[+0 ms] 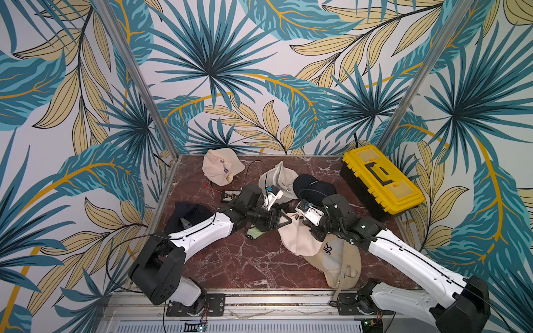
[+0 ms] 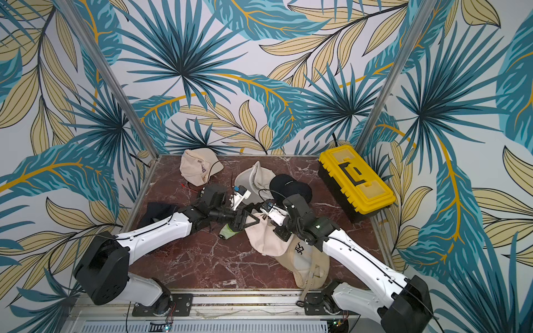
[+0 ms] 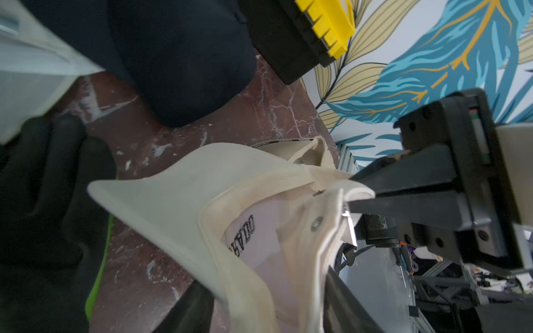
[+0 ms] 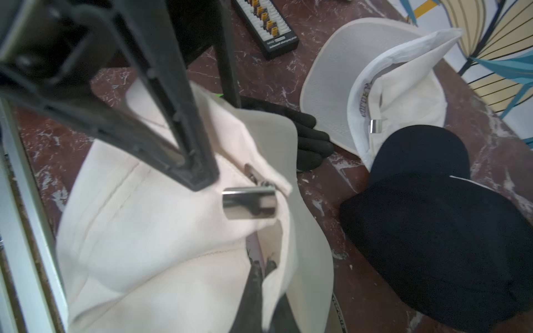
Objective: Open the adjustable buckle of the baseball cap
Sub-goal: Pull the adjustable strap on the baseball cap.
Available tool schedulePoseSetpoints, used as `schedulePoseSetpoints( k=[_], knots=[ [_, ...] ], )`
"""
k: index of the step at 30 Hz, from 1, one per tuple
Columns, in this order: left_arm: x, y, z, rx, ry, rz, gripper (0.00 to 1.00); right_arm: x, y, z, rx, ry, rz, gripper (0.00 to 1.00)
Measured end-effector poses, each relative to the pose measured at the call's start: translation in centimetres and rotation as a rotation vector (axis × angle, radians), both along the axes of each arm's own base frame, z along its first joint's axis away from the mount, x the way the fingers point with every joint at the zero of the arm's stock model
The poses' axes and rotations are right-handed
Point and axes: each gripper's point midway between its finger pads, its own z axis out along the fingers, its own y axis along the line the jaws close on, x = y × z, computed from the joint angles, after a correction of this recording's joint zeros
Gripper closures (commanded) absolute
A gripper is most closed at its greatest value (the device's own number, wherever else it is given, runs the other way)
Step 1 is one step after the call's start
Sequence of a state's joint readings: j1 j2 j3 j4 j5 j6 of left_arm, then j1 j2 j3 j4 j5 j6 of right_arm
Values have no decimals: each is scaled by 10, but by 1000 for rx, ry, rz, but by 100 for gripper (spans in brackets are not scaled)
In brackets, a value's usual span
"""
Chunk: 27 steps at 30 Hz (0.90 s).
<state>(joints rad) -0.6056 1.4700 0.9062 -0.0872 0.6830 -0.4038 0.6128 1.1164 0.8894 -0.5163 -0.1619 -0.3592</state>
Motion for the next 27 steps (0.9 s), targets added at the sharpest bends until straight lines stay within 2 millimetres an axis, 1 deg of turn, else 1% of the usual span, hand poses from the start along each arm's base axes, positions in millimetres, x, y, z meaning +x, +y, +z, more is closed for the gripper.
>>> schedulePoseSetpoints(
  k=[2, 4, 9, 11, 13, 15, 18, 19, 23, 27],
  knots=[
    [2, 8, -5, 29, -45, 13, 32, -4, 3, -1, 11, 39, 18, 100],
    [4, 16, -2, 55, -130, 16, 30, -5, 5, -3, 16, 76, 21, 100],
    [2, 22, 18, 58, -316, -28, 30, -1, 5, -11, 21, 152, 5, 100],
    [-2, 23, 19, 60, -361, -55, 30, -2, 4, -14, 23, 174, 2, 100],
    [-7, 25, 15, 68, -392, -86, 31, -3, 4, -14, 29, 184, 3, 100],
    [-13, 27, 9, 79, -415, -114, 36, -4, 5, -13, 39, 190, 11, 100],
    [-16, 27, 5, 93, -450, -144, 53, -6, 7, -12, 55, 200, 24, 100],
    [-16, 27, 5, 94, -459, -149, 55, -7, 8, -12, 60, 203, 31, 100],
    [-16, 26, 4, 105, -502, -180, 57, -9, 12, -10, 79, 209, 56, 100],
    [-18, 24, 1, 108, -539, -223, 55, -12, 15, -8, 94, 211, 84, 100]
  ],
)
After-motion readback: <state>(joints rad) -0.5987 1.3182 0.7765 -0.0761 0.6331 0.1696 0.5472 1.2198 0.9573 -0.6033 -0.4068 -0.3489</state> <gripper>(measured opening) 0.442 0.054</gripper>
